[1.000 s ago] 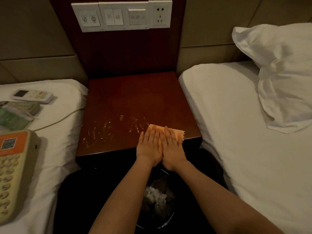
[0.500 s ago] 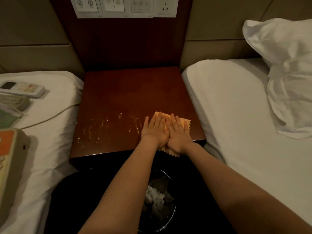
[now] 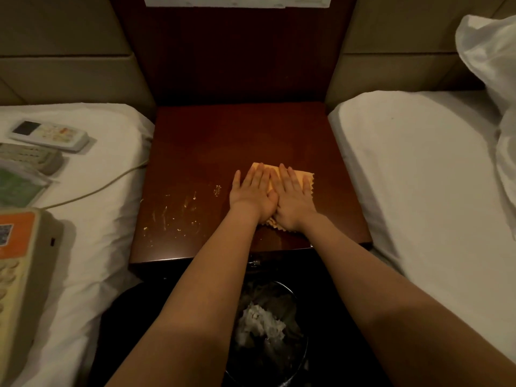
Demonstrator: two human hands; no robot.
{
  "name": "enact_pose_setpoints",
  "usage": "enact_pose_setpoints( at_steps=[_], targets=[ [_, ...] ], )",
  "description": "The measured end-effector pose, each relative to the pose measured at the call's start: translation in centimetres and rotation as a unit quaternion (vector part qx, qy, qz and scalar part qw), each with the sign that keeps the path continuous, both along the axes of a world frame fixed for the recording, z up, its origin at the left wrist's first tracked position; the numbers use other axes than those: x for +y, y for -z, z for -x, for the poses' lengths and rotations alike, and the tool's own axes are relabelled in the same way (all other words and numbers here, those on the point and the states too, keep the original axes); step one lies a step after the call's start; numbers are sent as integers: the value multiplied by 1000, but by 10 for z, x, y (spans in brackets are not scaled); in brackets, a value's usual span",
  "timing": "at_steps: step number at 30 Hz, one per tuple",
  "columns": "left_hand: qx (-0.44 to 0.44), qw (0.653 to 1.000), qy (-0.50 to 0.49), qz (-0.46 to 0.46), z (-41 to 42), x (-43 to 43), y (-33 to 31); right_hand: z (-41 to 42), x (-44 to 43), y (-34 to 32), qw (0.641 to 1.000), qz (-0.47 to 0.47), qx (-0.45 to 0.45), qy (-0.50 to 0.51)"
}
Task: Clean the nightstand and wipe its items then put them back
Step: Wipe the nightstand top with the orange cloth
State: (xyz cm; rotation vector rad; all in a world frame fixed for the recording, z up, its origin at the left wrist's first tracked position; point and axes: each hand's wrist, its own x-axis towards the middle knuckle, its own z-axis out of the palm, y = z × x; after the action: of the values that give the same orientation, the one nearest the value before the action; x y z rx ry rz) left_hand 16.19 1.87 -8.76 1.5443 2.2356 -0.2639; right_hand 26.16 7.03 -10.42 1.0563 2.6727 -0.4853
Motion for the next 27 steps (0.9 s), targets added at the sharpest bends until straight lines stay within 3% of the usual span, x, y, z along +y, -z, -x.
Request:
enact_pose_setpoints(
  at_steps=[12,27],
  targets=[
    [-11,999,-42,5,18,-28,-1,23,-23,-1,999,8,0,-36],
    [-32,998,-53,12,-18,-92,-4,-12,-84,-4,998,34,-22,-50]
  ],
)
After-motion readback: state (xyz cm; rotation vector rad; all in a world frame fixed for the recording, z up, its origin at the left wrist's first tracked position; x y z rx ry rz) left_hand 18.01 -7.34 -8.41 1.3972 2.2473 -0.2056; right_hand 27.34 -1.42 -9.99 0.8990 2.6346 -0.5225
